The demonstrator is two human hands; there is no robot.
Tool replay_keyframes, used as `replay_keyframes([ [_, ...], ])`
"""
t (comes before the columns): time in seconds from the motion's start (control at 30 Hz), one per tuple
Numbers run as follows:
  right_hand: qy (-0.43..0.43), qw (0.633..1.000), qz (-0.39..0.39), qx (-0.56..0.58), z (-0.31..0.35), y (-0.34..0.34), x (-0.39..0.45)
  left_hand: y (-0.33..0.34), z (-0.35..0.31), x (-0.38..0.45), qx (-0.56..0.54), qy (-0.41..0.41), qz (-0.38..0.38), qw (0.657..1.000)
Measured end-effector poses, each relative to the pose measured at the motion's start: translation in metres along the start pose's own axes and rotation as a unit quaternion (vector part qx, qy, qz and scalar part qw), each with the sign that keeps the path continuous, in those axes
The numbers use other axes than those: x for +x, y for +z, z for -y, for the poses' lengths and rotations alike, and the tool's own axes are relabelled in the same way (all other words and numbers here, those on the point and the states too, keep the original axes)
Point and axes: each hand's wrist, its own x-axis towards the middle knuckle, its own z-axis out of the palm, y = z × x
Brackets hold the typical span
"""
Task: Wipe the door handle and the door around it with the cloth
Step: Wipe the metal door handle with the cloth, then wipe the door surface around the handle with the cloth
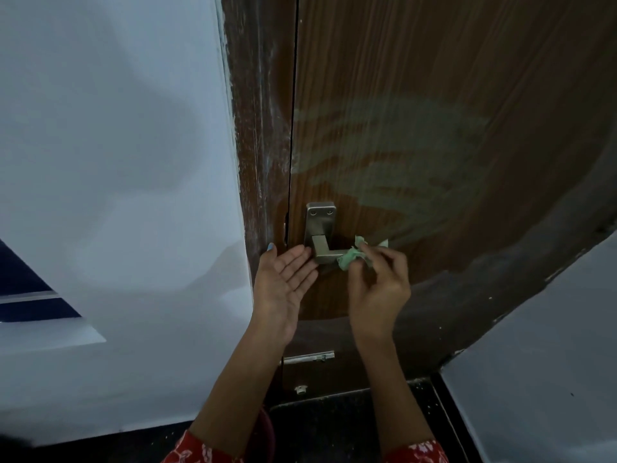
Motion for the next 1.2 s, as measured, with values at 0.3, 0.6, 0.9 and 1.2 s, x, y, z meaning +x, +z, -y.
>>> replay_keyframes([
  [0.3,-0.036,0.998,0.047,0.019,0.001,-0.008,-0.006,0.007,-0.016,-0.02,0.042,0.004,0.019,0.999],
  [0.6,-0.099,0.971,-0.111,0.188,0.057,-0.02,0.094,0.049,-0.097,-0.033,0.43,0.641,-0.136,0.621],
  [0.9,-0.21,0.973,-0.017,0.091,0.061,0.014,0.103,0.083,-0.161,0.024,0.558,0.695,-0.252,0.376],
  [1.2,-0.286,0.954,0.058,0.07,0.074,0.017,0.101,0.075,-0.167,0.042,0.467,0.755,-0.249,0.386],
])
